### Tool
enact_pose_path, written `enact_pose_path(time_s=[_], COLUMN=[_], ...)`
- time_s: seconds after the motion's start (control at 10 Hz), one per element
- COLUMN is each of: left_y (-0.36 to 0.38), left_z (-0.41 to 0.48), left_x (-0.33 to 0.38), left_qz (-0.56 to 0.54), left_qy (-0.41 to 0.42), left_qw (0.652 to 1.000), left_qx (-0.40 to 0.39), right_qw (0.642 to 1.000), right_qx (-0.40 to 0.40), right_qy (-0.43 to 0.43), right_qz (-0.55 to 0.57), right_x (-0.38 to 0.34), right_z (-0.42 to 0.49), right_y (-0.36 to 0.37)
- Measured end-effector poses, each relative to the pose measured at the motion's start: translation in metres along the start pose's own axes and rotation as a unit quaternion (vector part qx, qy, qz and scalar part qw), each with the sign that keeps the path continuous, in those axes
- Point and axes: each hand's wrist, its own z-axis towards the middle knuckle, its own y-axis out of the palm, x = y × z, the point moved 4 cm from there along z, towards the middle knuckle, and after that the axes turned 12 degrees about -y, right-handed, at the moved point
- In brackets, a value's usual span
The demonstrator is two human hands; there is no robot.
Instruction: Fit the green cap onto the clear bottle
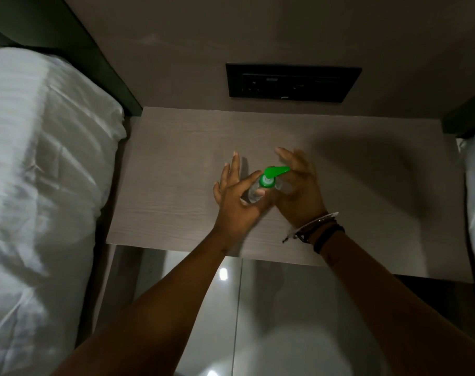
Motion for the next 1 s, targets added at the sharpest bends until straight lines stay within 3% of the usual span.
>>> enact_pose_path(time_s=[0.2,0.3,0.5,0.6,0.8,1.0], left_y=[-0.001,0.004,-0.007,-0.013,0.006,0.007], left_z=[0.002,0.011,0.045,0.045,0.029,0.027], left_x=[-0.012,-0.009,0.004,0.001,-0.01,-0.02], left_qz=[0.03,0.027,0.066,0.042,0.02,0.098], left_qy=[-0.014,-0.027,-0.058,-0.061,-0.058,-0.067], left_qw=[0.998,0.994,0.963,0.962,0.966,0.96], left_qx=[-0.05,-0.104,-0.257,-0.264,-0.252,-0.252], right_qw=[0.995,0.998,0.985,0.973,0.964,0.951], right_qx=[0.089,0.025,0.029,0.003,-0.009,-0.035], right_qy=[0.035,0.051,-0.02,-0.027,0.036,0.082], right_qz=[-0.014,-0.037,-0.167,-0.228,-0.264,-0.297], right_x=[-0.016,-0.011,-0.03,-0.042,-0.046,-0.04], right_z=[-0.017,-0.017,-0.002,-0.001,-0.018,-0.028], right_y=[0.008,-0.007,-0.045,-0.031,-0.009,-0.004])
